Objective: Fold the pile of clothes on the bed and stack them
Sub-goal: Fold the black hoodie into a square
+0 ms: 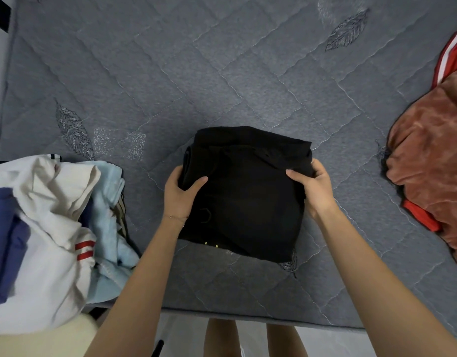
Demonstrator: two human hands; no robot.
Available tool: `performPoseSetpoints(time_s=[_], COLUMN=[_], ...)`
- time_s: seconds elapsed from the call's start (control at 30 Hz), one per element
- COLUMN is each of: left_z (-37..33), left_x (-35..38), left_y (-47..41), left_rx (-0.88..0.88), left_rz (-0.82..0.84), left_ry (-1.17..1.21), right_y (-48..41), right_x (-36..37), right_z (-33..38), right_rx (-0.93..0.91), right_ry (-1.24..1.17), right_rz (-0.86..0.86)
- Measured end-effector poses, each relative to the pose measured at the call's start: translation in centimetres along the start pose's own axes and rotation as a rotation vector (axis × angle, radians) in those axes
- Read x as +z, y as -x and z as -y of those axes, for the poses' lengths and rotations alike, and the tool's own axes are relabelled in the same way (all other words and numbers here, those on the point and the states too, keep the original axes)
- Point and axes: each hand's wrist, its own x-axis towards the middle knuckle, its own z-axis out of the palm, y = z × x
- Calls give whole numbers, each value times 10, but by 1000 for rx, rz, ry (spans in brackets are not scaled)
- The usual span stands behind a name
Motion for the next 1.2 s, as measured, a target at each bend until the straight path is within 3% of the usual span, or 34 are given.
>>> performPoseSetpoints(time_s=[0.17, 0.27, 0.37, 0.43, 0.5, 0.57, 0.73, 0.83, 1.0, 1.1, 1.2], left_z=[-26, -19, -8, 5, 27, 50, 49, 30, -22, -37, -48], left_x=[11, 17, 30, 48, 64, 72, 77, 80, 72, 64, 65], left_y=[-25, -30, -11, 9, 27, 36, 34, 38, 52, 50, 44], left_rx=[50, 187, 456, 662, 762, 684, 494, 303, -274, -486, -472], left_rz=[90, -34, -121, 3, 228, 342, 454, 456, 194, 21, -208], left_ry=[-101, -407, -733, -946, -1180, -1364, -1439, -1097, 67, 377, 445], right_y=[-10, -20, -27, -29, -29, -27, -17, -4, 30, 37, 40], right_x=[-21, -28, -28, -26, -23, -21, -22, -19, -29, -36, -40], right_z=[12, 9, 16, 21, 22, 19, 21, 19, 12, -3, -21], right_rx=[-66, 38, 117, 140, 113, 72, 16, -13, -144, -307, -398], right_ry=[9, 80, 84, 84, 86, 74, 76, 131, 343, 646, 932], right_rz=[-3, -13, -12, 15, 35, 30, 65, 144, 447, 639, 687])
